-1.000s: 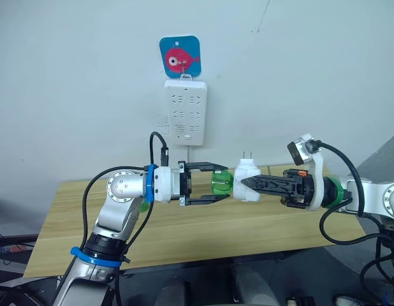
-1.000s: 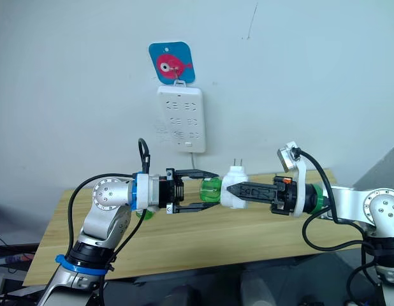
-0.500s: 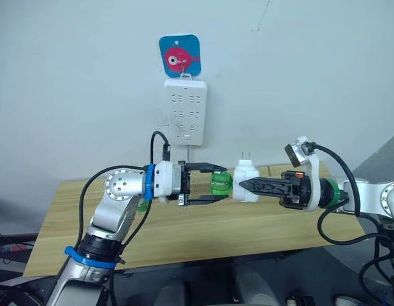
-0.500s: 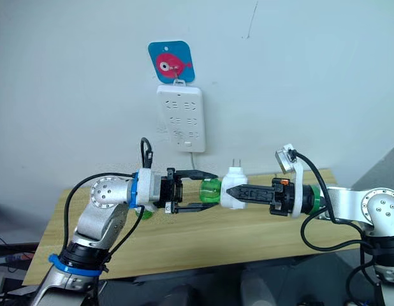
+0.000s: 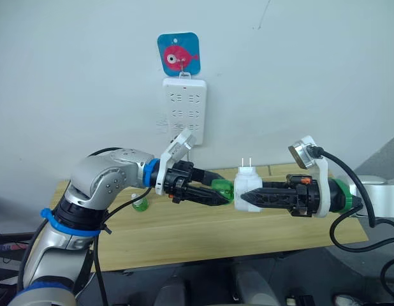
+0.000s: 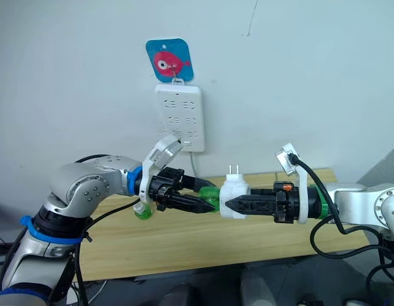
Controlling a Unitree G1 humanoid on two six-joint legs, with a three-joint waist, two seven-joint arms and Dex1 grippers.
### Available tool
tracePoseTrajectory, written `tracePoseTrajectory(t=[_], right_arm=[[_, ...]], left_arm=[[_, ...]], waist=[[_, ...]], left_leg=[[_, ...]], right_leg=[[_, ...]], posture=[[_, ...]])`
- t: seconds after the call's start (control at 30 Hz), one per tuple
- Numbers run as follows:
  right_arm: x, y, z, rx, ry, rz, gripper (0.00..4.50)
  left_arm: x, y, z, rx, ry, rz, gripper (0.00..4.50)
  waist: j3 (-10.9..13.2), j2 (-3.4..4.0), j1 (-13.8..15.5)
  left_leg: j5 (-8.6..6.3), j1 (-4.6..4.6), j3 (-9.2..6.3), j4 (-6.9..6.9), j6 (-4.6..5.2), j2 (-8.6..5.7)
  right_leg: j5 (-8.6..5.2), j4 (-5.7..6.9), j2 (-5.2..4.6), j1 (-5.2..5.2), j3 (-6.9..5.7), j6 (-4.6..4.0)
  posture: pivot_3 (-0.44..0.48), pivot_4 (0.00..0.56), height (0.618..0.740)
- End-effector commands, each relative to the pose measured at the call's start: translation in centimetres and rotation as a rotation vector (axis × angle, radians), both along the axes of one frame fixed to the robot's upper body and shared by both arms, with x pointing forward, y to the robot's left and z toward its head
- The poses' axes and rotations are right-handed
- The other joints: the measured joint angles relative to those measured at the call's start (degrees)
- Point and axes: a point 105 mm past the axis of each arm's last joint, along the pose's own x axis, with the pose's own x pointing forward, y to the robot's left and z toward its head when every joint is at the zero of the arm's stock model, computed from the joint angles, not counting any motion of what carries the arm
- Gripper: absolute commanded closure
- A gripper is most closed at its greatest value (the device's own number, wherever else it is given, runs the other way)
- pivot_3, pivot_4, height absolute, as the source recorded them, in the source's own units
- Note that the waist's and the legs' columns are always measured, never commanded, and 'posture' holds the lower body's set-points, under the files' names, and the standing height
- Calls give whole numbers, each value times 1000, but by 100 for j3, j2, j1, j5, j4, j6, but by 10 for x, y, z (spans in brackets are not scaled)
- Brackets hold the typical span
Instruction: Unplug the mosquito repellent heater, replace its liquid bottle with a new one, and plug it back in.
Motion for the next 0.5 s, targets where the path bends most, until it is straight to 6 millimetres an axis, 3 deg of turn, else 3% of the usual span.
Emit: tracePoseTrajectory(t=[0.03, 0.23, 0.5], right_arm=[[-2, -2, 9, 69, 6, 14, 1525], [8, -13, 6, 95, 47, -42, 1525], [8, -10, 5, 87, 54, -25, 1525]], left_arm=[[3, 16, -3, -38, -346, 66, 229], [-11, 40, -27, -131, -774, 141, 204], [-10, 15, -24, -239, -965, 148, 204]], waist=[[0, 1, 22], [0, 2, 144], [0, 1, 294]], left_leg=[[0, -2, 2, 0, -2, 1], [-1, -5, 19, 1, -3, 8], [-2, -5, 51, 13, 0, 3]], right_leg=[[1, 1, 0, -4, 3, -2], [11, -4, -3, -9, 12, -24], [16, -12, -7, -2, 10, -18]], posture=[[-148, 145, 730], [-138, 147, 730], [-127, 144, 730]])
